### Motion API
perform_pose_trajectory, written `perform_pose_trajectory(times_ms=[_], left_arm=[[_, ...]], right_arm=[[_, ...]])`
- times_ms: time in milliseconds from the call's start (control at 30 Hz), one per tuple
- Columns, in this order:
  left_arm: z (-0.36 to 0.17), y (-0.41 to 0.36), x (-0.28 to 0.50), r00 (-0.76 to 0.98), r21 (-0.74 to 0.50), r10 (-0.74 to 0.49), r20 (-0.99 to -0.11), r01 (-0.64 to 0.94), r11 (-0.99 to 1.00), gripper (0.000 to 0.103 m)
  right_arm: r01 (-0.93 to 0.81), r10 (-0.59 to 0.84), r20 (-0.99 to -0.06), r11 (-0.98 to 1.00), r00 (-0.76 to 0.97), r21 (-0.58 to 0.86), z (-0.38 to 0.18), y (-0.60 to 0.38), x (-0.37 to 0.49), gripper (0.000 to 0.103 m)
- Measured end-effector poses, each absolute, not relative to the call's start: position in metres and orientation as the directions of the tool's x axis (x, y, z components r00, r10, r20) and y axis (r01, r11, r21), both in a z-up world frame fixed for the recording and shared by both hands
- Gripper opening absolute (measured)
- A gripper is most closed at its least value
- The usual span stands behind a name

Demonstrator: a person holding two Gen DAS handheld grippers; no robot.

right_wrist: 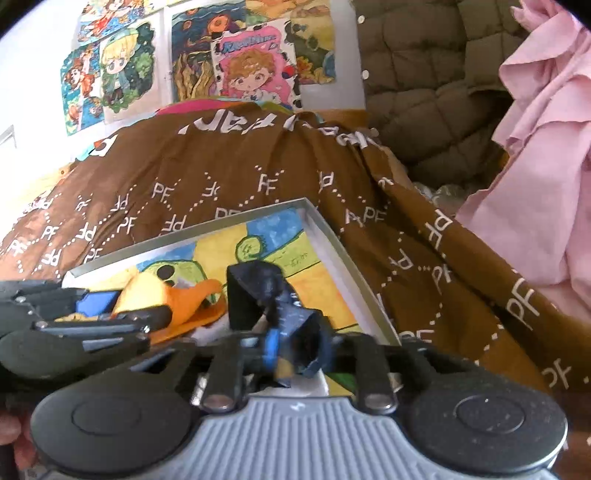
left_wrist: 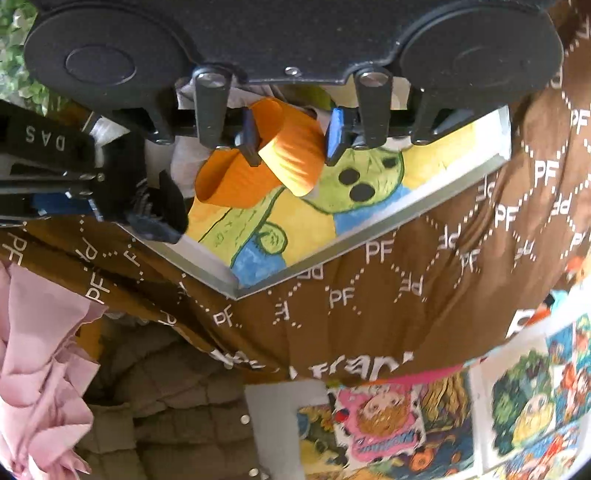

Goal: Organize soft objects

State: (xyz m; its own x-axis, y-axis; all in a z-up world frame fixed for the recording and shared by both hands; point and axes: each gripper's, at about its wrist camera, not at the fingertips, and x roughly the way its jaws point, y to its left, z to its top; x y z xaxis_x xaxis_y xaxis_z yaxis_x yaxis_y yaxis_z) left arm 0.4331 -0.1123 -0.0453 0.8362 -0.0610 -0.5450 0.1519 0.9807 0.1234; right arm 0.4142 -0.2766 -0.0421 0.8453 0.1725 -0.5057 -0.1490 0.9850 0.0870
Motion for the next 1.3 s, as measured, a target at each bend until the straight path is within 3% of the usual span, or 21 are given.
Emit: perform_pose_trajectory(times_ms=[33,100,233,367,533,833,1300], left_arm=[[-0.045,-0.112,0.432,0.832,0.117,-0.058,-0.552,0.145,0.982,0.042],[-0.043,-0.112,0.428,0.822,0.108,-0.047,-0.567,0.131,0.986,0.047],[-0.035,-0.11,0.415,0.814,0.11,-0.031,-0.579,0.116,0.987,0.053],[-0.018,-0.103,0.387,0.835,0.116,-0.019,-0.549,0.099,0.988,0.068],[0.005,-0.093,0.345,0.852,0.103,0.008,-0.523,0.054,0.993,0.077],[0.028,-0.071,0.246,0.871,0.015,0.004,-0.491,0.005,1.0,0.094],[0.045,-0.052,0.112,0.91,-0.058,0.015,-0.414,-0.043,0.997,0.102]], right_arm=[[-0.139,0.16,-0.498,0.987,0.853,0.079,-0.042,-0.277,0.412,0.059],[-0.126,0.149,-0.495,0.989,0.856,0.079,-0.043,-0.279,0.409,0.061],[-0.093,0.137,-0.494,0.989,0.859,0.113,-0.037,-0.286,0.403,0.077],[-0.083,0.135,-0.48,0.988,0.867,0.129,-0.019,-0.291,0.39,0.088],[-0.105,0.134,-0.431,0.99,0.892,0.09,0.011,-0.291,0.348,0.103],[-0.062,0.102,-0.388,0.992,0.916,0.114,0.029,-0.299,0.26,0.103],[-0.041,0.065,-0.317,0.996,0.946,0.084,0.039,-0.272,0.119,0.103]])
